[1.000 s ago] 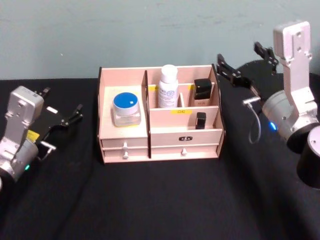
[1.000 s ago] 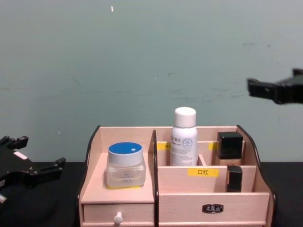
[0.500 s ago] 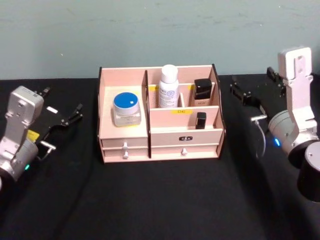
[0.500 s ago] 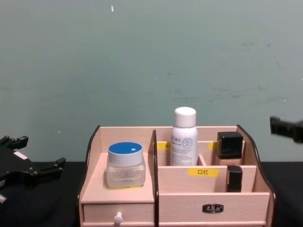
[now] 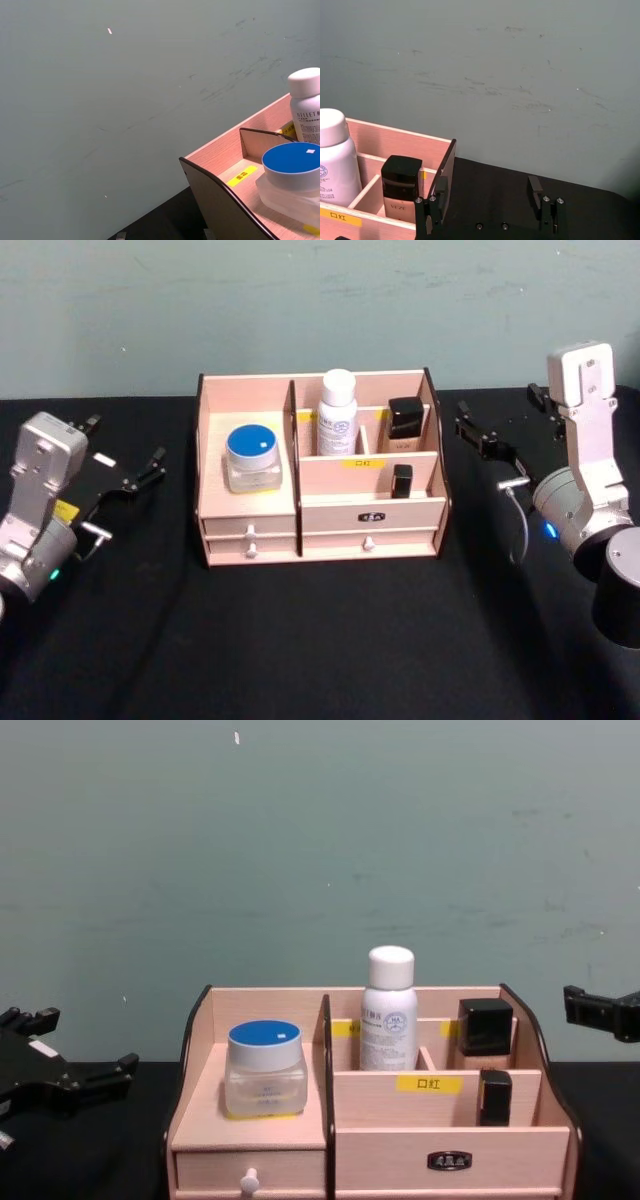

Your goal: Pick up the facial cleanser and watermelon frost from the table and place them into the tiered storage box.

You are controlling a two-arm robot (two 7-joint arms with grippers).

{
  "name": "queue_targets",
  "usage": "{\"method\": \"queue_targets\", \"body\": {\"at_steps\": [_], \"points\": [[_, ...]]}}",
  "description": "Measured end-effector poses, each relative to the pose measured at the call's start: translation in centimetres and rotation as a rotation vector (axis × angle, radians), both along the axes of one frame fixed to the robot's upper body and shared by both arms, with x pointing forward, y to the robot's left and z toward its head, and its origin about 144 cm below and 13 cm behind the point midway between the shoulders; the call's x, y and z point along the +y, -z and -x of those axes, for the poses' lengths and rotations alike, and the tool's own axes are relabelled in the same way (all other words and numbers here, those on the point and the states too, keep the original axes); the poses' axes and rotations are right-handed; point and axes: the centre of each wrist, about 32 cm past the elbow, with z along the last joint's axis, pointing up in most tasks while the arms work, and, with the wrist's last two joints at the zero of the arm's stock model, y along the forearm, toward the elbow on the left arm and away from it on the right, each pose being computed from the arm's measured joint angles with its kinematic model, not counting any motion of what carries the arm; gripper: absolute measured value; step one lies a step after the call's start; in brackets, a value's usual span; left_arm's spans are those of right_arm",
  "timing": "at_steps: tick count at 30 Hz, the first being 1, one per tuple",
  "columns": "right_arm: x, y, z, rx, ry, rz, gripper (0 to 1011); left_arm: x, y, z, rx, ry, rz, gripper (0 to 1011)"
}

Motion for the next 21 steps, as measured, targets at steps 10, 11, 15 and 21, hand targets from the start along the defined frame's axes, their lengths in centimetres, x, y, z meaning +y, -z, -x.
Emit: {"method": "queue_targets", "body": {"at_steps": [10,11,15,21], "points": [[0.03,-0.14,-0.01,-0.003,-0.001,-0.002,1002,0.00,0.00,0.00,0.000,0.000,0.000,1001],[0.02,-0.14,-0.01,-0.003,0.000,-0.002,1003,0.00,0.00,0.00,0.000,0.000,0.000,1001],[0.02,-0.18,-0.02,-0.004,0.000,-0.002,1003,0.00,0.00,0.00,0.000,0.000,0.000,1001],[0.02,-0.22,-0.03,-0.005,0.000,-0.002,1003,0.00,0.00,0.00,0.000,0.000,0.000,1001]]}}
